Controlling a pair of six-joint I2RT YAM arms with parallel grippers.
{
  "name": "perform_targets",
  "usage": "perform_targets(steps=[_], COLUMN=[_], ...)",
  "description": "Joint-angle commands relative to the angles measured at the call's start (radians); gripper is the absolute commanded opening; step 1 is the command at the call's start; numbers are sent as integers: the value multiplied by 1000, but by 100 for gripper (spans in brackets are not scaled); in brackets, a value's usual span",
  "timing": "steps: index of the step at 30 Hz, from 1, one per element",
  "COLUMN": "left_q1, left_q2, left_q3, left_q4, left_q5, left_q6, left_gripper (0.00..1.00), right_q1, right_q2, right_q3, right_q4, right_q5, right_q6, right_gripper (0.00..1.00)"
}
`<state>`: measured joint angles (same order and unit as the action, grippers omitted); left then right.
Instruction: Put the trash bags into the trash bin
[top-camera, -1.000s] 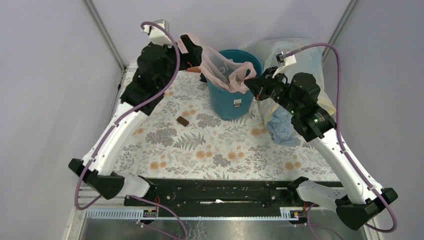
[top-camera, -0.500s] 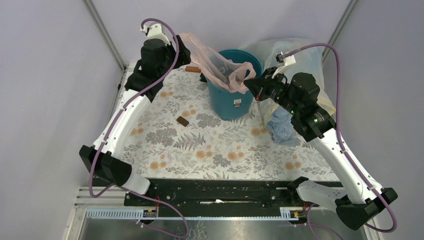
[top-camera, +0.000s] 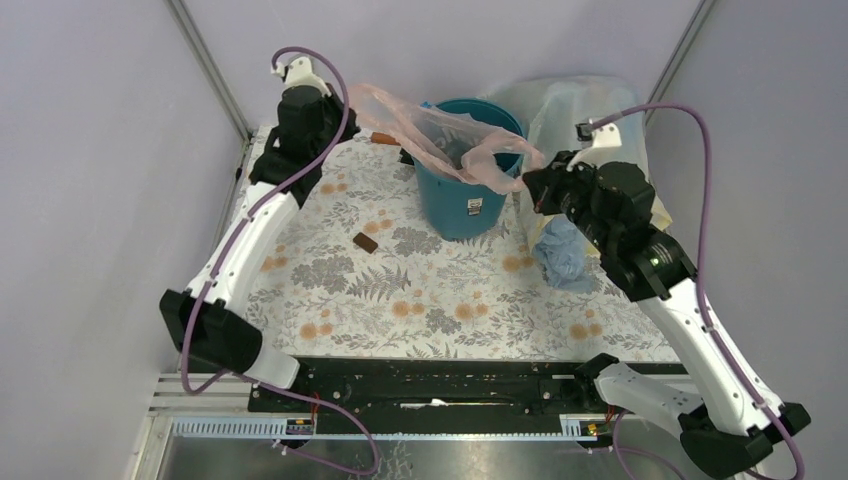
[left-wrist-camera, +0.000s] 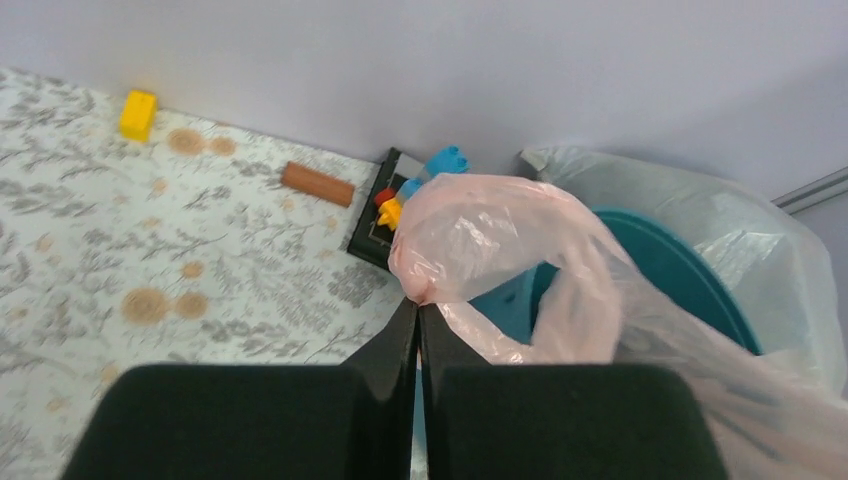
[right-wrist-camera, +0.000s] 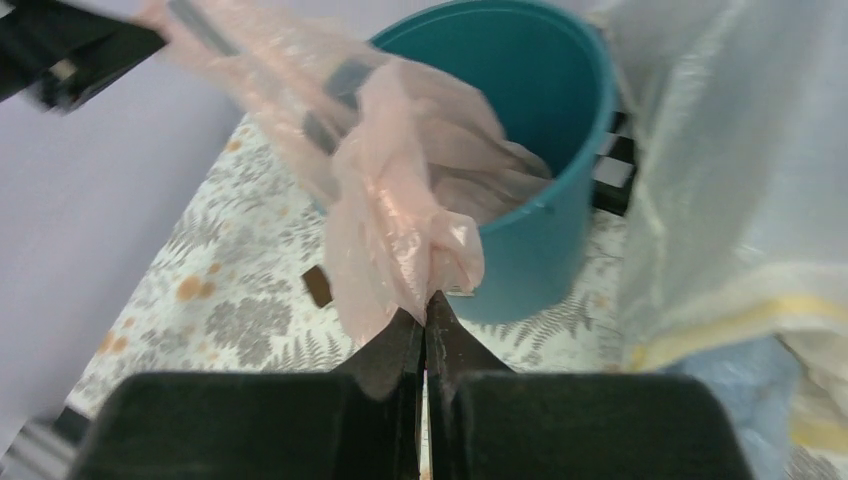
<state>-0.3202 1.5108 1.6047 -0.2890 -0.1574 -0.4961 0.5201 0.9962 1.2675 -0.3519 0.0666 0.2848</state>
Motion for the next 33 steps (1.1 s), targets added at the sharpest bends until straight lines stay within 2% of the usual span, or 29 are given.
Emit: perform_targets(steps=[1,8,17,25,30,33], left_q1=[22,29,30,33,48,56], left_q2=[-181,-346,-444,-363,-288,-232], left_q3=[-87,-242,-498,-556,-556,-532], left_q4=[64,43,116,171,234,276], left_q5=[-66,-72,-30,-42,-41,-28], left_q6=[-11,-25,-75,-88,-100,-103], left_gripper=[0,0,0,0,0,0], right_q1=[6,6,-7,-142,-296,-331], right_q2=[-65,-121,-133,69,216,311], right_q3=[1,-34,-217,-173,-101,-25], right_q4=[-85,-169,-147,-89,-37,-23], right_q5=[261,456,597,529,361,295], right_q6=[4,10,61,38,25,14], right_gripper=[0,2,10,10,11,12])
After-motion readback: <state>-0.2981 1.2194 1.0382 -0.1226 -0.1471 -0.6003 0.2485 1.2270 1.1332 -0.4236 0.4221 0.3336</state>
